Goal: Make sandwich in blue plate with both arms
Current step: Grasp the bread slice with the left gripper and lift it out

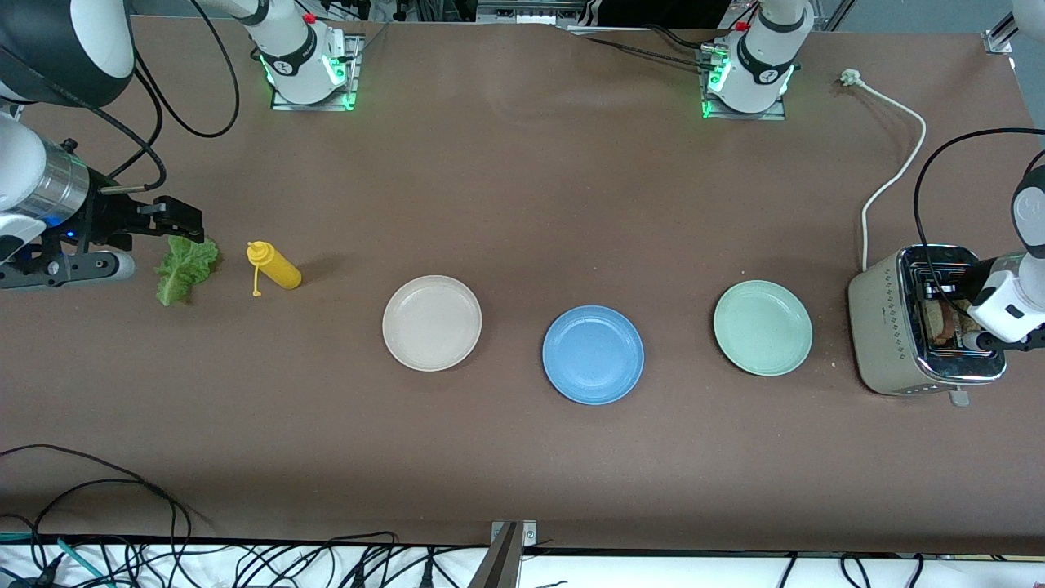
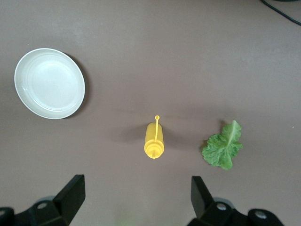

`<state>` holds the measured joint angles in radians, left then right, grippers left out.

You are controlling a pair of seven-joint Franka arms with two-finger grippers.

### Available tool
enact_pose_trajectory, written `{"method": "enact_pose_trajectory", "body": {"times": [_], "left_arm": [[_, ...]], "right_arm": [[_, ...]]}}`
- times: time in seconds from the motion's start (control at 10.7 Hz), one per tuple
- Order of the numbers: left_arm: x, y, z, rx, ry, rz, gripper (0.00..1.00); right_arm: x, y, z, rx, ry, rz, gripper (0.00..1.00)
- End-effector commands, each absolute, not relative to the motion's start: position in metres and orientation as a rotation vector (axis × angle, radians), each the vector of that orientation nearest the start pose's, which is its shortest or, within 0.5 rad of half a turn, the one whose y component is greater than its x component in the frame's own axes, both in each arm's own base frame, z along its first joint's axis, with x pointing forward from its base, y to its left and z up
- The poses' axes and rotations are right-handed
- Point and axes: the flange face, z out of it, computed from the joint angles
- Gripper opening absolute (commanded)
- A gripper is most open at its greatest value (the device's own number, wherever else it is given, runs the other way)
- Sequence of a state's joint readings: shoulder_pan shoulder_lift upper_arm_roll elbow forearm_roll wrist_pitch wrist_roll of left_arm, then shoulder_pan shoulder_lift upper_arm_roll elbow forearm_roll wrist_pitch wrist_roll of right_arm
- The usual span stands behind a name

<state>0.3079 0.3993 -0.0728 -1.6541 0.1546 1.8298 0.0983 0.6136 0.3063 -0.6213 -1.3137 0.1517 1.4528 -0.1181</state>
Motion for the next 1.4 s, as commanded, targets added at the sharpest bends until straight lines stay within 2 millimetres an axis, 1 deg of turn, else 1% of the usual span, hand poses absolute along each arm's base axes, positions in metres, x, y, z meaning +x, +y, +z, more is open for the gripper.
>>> {"method": "enact_pose_trajectory", "body": {"times": [0.0,0.09,0.28,0.37,0.47,0.56,0.65,0.75,0.84,0.93,1.03,1.21,1.31], "left_arm": [[0.615,0.158,0.371,-3.055,-0.148,0.407,0.00],[0.615,0.158,0.378,-3.054,-0.148,0.405,0.00],[0.609,0.156,0.406,-3.050,-0.142,0.390,0.00],[0.603,0.154,0.422,-3.048,-0.140,0.400,0.00],[0.597,0.151,0.438,-3.043,-0.140,0.407,0.00],[0.594,0.140,0.451,-3.035,-0.112,0.405,0.00],[0.594,0.125,0.473,-3.031,-0.080,0.368,0.00],[0.593,0.122,0.492,-3.030,-0.086,0.376,0.00],[0.593,0.114,0.511,-3.032,-0.074,0.380,0.00],[0.595,0.103,0.525,-3.032,-0.054,0.377,0.00],[0.594,0.099,0.535,-3.032,-0.047,0.385,0.00],[0.595,0.088,0.552,-3.045,-0.021,0.348,0.00],[0.596,0.079,0.552,-3.055,-0.004,0.346,0.00]], "right_arm": [[0.616,0.069,0.585,-3.159,-0.201,0.166,1.00],[0.616,0.068,0.585,-3.158,-0.199,0.165,1.00],[0.616,0.066,0.586,-3.160,-0.199,0.165,1.00],[0.617,0.061,0.585,-3.158,-0.192,0.167,1.00],[0.617,0.061,0.586,-3.158,-0.197,0.165,1.00],[0.617,0.062,0.585,-3.157,-0.199,0.168,1.00],[0.617,0.061,0.586,-3.154,-0.197,0.165,1.00],[0.617,0.061,0.585,-3.154,-0.196,0.167,1.00],[0.617,0.061,0.586,-3.154,-0.197,0.165,1.00],[0.617,0.060,0.585,-3.153,-0.197,0.167,1.00],[0.617,0.059,0.585,-3.154,-0.194,0.167,1.00],[0.617,0.054,0.585,-3.153,-0.182,0.167,1.00],[0.617,0.055,0.585,-3.151,-0.184,0.167,1.00]]}}
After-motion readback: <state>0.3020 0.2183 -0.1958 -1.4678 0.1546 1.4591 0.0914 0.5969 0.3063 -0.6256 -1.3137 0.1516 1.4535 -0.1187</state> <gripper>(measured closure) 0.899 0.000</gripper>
